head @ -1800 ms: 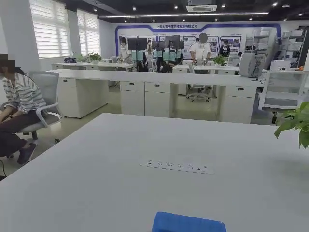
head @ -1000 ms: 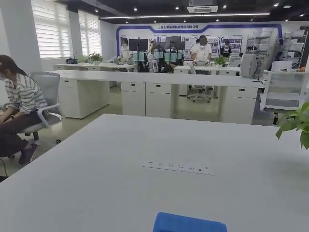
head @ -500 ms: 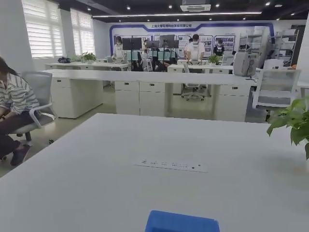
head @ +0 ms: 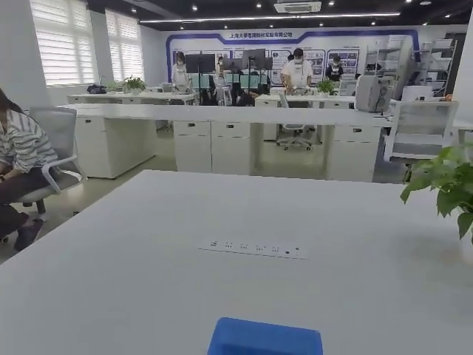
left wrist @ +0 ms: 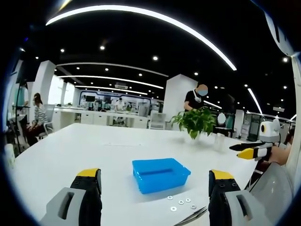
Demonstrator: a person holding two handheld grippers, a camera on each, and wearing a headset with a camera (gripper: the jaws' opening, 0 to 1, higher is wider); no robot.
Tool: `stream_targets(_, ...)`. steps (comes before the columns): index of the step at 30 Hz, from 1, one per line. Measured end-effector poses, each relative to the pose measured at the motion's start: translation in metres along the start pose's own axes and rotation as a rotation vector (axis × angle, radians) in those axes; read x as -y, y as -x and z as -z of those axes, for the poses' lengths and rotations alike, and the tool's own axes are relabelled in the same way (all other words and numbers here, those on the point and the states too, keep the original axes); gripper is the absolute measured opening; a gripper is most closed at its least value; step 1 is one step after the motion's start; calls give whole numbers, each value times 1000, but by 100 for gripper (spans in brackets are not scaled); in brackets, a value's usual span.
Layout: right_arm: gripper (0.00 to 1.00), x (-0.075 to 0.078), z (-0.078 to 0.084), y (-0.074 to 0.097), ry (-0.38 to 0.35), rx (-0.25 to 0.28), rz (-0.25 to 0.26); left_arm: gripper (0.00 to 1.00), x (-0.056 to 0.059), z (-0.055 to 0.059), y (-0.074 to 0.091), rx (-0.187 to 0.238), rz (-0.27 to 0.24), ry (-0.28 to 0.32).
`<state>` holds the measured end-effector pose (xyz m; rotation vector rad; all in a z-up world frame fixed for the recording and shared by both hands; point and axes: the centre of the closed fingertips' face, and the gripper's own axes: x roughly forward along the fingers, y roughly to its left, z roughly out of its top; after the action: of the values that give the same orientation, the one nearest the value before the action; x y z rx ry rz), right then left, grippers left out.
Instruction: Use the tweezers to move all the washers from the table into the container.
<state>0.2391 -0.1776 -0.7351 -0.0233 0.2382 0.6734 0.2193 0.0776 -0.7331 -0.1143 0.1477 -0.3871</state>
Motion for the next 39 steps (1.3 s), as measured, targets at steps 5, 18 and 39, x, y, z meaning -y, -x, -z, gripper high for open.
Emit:
stream_targets(5, 67, -13, -2, -1, 4, 2, -55, 95, -1, 2, 0, -13, -11, -15)
stream_targets(18, 64, -24, 1, -1, -23, -23, -107, 94, -6, 7, 2, -51, -65, -66)
stream_targets(39, 49, -37, 15, -8, 52, -194, -150, 50, 30, 45, 7, -384, 250, -9)
